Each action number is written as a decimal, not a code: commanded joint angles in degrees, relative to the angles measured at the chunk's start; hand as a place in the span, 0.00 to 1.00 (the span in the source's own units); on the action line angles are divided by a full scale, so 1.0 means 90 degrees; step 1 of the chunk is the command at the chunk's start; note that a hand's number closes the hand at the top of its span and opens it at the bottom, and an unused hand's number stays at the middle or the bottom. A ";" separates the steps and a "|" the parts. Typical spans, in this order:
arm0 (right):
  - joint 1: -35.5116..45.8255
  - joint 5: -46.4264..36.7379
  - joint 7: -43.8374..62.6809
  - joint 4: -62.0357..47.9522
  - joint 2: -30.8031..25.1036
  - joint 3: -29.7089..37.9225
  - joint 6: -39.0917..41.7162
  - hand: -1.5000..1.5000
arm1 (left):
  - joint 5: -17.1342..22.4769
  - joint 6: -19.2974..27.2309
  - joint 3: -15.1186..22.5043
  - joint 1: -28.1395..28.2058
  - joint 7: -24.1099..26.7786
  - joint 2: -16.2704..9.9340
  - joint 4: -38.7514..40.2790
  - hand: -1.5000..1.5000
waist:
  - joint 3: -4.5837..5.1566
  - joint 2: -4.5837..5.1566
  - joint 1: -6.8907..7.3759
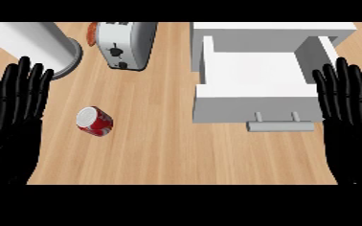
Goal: Pick up the can, place it into the drawer and close the drawer
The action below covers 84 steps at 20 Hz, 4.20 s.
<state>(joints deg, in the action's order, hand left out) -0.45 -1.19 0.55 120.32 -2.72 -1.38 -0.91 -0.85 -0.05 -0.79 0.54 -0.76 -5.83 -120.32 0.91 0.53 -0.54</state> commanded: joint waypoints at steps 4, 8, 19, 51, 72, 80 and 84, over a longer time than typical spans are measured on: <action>0.0147 -0.0121 -0.0256 -0.0158 -0.0116 0.0195 0.0026 0.00 | 0.0898 -0.0960 -0.0071 -0.0106 0.0801 -0.0185 0.0569 0.00 | -0.0098 -0.0054 0.0058; -0.0331 0.0021 0.1137 -0.0275 -0.0199 0.0390 -0.0102 0.00 | 0.0539 -0.0659 0.0082 0.0353 -0.0943 -0.0387 0.0654 0.00 | -0.0103 -0.0039 0.0053; -0.0959 0.0232 0.0950 -0.0069 -0.0253 0.0666 0.0267 0.00 | 0.0778 -0.0746 0.0031 0.0408 -0.2127 -0.0297 -0.0339 0.00 | -0.0102 -0.0065 0.0059; -0.1579 0.0501 0.0432 0.0026 -0.0057 0.1419 0.1163 0.00 | 0.0413 -0.0973 -0.0801 0.0314 -0.0599 -0.0045 0.1930 0.00 | -0.0101 -0.0065 0.0055; -0.1388 0.0036 -0.0450 -0.0855 0.0231 0.1439 0.1235 0.00 | -0.0061 -0.1039 -0.1232 -0.0097 0.1933 -0.0302 0.5237 0.00 | -0.0102 -0.0060 0.0055; -0.1158 0.0563 0.0069 -0.0705 -0.0134 0.1918 0.1389 0.00 | 0.0076 -0.1417 -0.1611 -0.0571 0.2746 -0.0805 0.6753 0.00 | -0.0100 -0.0058 0.0046; -0.1775 0.0296 0.0458 0.0319 0.0290 0.1210 0.1196 0.00 | 0.0033 -0.1266 -0.1545 -0.0696 0.2754 -0.0740 0.6935 0.00 | -0.0100 -0.0063 0.0035</action>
<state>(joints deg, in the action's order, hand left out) -13.87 2.29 2.33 118.32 -1.74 12.58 10.95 -0.82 -11.76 -14.61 -5.38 23.73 -12.31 -58.89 0.00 0.00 -0.21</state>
